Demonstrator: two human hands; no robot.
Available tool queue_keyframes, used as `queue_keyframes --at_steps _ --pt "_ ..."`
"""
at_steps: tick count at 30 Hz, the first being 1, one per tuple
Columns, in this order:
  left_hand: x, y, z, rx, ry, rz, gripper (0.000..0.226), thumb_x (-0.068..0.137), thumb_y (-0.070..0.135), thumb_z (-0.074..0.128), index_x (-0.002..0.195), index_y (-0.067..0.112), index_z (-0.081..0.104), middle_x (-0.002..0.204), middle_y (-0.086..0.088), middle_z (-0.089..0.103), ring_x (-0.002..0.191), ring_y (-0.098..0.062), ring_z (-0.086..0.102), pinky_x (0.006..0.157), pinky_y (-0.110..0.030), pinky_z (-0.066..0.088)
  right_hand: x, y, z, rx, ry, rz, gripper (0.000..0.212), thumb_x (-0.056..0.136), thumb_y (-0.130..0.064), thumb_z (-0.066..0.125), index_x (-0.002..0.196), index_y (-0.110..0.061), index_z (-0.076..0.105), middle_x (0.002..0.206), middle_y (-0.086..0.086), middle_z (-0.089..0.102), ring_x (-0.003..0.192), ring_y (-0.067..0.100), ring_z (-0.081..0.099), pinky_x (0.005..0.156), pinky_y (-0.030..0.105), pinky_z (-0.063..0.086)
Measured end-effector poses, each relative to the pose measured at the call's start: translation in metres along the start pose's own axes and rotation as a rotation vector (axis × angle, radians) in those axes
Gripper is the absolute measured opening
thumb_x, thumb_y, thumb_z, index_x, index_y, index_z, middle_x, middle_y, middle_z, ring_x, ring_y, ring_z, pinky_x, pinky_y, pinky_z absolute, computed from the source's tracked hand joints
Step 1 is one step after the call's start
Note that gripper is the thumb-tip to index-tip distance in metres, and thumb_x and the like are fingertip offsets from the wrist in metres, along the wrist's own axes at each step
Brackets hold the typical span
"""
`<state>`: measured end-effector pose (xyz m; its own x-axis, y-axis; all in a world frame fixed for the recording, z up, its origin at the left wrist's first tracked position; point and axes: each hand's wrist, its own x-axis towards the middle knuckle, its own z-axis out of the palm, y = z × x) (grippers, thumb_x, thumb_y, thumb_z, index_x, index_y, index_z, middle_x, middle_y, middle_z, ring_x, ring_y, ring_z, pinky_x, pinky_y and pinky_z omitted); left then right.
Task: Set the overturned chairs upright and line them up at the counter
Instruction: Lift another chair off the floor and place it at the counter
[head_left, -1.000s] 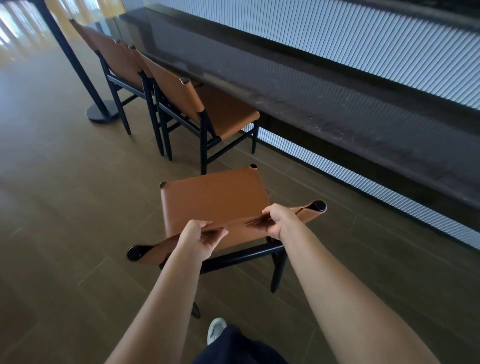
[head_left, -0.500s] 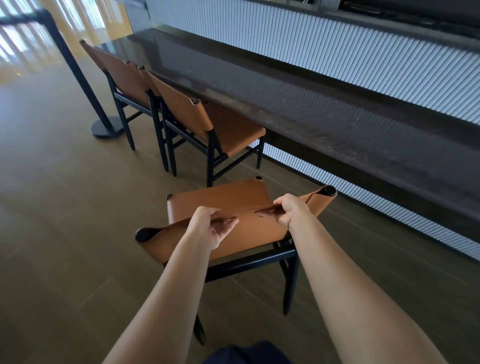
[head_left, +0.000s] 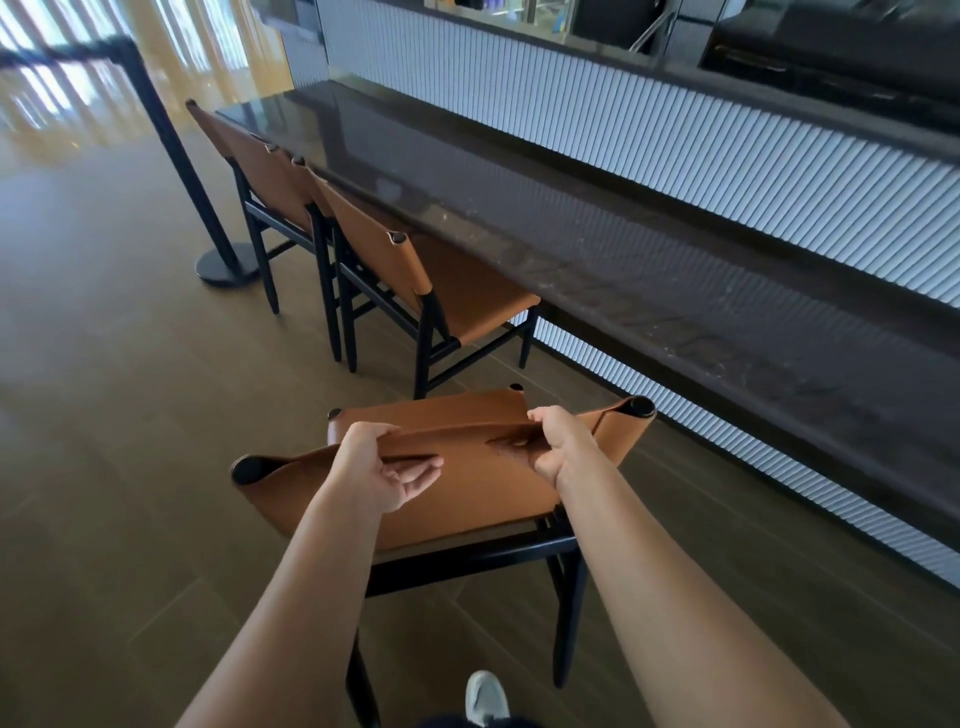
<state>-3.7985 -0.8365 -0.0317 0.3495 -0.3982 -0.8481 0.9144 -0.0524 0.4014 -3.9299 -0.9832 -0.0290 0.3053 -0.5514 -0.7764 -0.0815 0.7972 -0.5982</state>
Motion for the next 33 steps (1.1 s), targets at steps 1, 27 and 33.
queue_keyframes --at_steps 1,27,33 --pt "0.001 0.002 0.003 0.0 0.023 0.001 0.026 0.091 0.012 0.05 0.115 0.004 0.048 0.116 -0.027 0.058 0.093 -0.046 0.067 0.079 -0.053 0.054 0.003 -0.003 0.001 0.006 -0.014 0.013 0.023 0.099 -0.012 0.052 0.12 -0.003 0.047 0.115 0.025 0.063 0.09 0.038 0.067 0.082 0.055 0.058" --pt "0.014 0.042 0.035 0.08 0.044 0.032 0.009 0.088 0.0 0.051 0.092 -0.006 0.056 0.087 -0.027 0.066 0.097 -0.039 0.067 0.079 -0.048 0.058 0.023 -0.026 0.032 0.154 0.082 -0.078 0.017 0.083 0.009 0.053 0.097 0.0 0.056 0.103 0.026 0.063 0.093 0.041 0.067 0.073 0.048 0.061" --pt "0.01 0.035 0.031 -0.026 -0.074 0.16 0.008 0.09 -0.007 0.046 0.088 -0.001 0.051 0.074 -0.026 0.067 0.09 -0.046 0.066 0.061 -0.044 0.06 0.018 -0.023 0.032 0.216 0.116 -0.13 0.022 0.08 0.013 0.052 0.098 0.0 0.054 0.095 0.023 0.06 0.087 0.039 0.067 0.076 0.052 0.06"
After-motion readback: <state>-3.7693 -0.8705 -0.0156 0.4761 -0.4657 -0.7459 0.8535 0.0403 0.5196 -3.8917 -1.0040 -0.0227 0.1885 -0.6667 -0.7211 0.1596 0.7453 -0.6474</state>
